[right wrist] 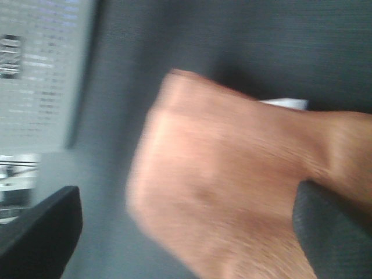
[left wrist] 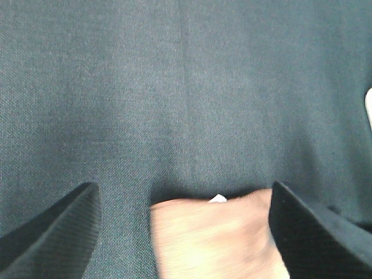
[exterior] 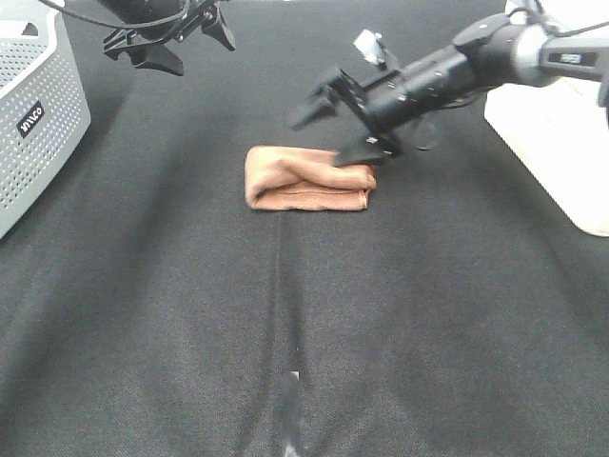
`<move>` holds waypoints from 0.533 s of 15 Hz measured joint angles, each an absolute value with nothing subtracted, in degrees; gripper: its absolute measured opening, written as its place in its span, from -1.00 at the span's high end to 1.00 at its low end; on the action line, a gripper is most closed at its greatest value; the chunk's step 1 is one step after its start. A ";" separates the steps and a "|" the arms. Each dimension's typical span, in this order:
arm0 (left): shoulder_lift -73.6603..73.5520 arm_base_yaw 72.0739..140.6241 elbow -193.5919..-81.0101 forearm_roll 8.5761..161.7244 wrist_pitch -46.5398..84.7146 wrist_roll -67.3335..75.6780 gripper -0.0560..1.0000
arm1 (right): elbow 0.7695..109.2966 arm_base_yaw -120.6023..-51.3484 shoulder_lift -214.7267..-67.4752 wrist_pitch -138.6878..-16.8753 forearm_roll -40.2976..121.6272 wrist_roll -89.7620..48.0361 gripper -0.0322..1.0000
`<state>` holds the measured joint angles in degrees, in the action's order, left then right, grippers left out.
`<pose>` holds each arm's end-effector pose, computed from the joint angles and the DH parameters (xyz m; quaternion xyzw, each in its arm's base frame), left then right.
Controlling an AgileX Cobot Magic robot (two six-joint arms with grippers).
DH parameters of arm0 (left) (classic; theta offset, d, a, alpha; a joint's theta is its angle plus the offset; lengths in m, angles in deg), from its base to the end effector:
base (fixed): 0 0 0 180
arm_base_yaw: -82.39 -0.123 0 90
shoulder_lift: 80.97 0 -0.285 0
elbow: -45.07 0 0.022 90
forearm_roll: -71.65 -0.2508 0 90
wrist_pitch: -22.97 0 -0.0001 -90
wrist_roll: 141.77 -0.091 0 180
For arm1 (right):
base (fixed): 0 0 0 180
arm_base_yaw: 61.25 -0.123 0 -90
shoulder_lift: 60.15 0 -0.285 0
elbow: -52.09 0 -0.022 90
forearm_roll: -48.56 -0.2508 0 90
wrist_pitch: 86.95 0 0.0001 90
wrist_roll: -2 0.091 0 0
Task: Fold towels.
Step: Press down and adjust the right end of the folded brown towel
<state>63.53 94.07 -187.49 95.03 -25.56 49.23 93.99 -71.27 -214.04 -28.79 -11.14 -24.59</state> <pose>0.5248 -0.1361 0.2373 -0.0695 0.9220 -0.2497 0.2877 0.5069 0.1574 0.1208 -0.0575 0.8912 0.4285 0.1376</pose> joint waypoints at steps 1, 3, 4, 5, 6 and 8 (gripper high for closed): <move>63.53 94.07 -187.49 95.03 -25.56 49.23 -0.54 | 93.99 -71.27 -214.04 -28.79 -11.14 -24.59 -0.85; 63.53 94.07 -187.49 95.03 -25.79 49.23 -0.54 | 93.99 -70.30 -213.98 -28.62 -5.99 -23.10 -0.85; 63.53 94.07 -187.49 95.03 -26.25 49.23 -0.54 | 93.99 -70.07 -213.64 -28.28 -5.36 -22.92 -0.85; 63.53 94.07 -187.49 94.86 -26.99 49.23 -0.54 | 93.99 -69.67 -212.89 -27.48 -4.15 -22.92 -0.85; 63.41 94.07 -187.49 94.63 -27.74 49.23 -0.54 | 93.99 -69.44 -211.58 -26.67 -2.89 -22.92 -0.85; 62.32 94.07 -187.55 93.25 -29.57 48.37 -0.54 | 93.99 -69.21 -207.56 -24.55 0.89 -22.92 -0.85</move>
